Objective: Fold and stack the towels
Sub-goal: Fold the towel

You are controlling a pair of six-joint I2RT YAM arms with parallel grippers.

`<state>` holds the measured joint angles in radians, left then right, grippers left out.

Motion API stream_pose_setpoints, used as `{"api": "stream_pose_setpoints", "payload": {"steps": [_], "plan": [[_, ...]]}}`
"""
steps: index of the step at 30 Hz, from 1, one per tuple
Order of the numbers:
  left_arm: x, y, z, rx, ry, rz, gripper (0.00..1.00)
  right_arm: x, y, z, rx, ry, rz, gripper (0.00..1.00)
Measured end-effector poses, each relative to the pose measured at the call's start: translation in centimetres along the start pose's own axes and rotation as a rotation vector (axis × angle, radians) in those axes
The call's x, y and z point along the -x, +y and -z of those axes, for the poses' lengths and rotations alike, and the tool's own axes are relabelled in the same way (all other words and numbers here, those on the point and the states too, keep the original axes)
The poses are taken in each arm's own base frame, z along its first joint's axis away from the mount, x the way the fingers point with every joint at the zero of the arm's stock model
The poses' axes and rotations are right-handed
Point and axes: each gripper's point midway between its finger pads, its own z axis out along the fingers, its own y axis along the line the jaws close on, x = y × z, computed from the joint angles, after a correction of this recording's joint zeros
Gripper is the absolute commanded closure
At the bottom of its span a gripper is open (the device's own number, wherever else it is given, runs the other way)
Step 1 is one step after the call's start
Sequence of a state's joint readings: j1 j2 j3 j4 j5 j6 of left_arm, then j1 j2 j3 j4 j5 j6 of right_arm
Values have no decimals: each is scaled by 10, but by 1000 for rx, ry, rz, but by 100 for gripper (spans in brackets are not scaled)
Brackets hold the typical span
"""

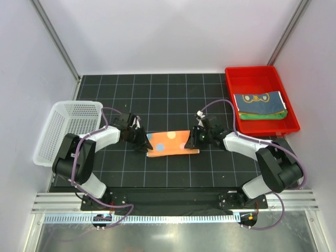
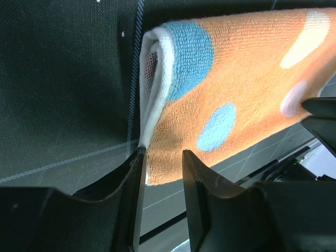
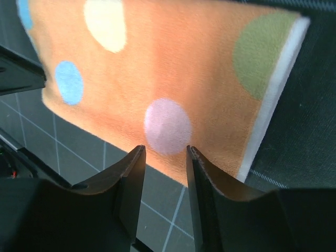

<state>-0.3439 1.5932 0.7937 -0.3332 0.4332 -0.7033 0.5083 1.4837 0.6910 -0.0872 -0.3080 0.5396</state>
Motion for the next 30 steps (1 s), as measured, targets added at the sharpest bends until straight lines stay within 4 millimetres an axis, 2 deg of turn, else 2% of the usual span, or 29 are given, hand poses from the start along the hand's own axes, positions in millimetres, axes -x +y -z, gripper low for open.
{"api": "stream_pose_setpoints", "payload": {"steps": [1,2,6,8,10,13,17,23,30], "plan": [[1,-1,1,4,-3,-1,62,3,2,2,0,-2,9,54],[4,-2,2,7,-5,-3,62,8,5,6,2,-11,22,47],[21,-19,11,-8,-48,-27,59,41,16,30,15,-84,66,30],[29,-29,17,-27,-74,-44,59,57,12,37,6,-119,74,25],[34,-38,20,-46,-87,-59,59,64,1,39,-12,-129,64,22],[33,-41,18,-56,-80,-65,59,63,-23,33,-53,-84,22,22],[29,-32,5,-30,-41,-46,60,61,-46,16,-91,-9,-12,25],[18,-16,-8,-1,-8,-27,61,33,-48,4,-47,55,-33,30],[14,-15,-12,-2,-10,-31,61,27,-33,-6,11,19,-8,39]]}}
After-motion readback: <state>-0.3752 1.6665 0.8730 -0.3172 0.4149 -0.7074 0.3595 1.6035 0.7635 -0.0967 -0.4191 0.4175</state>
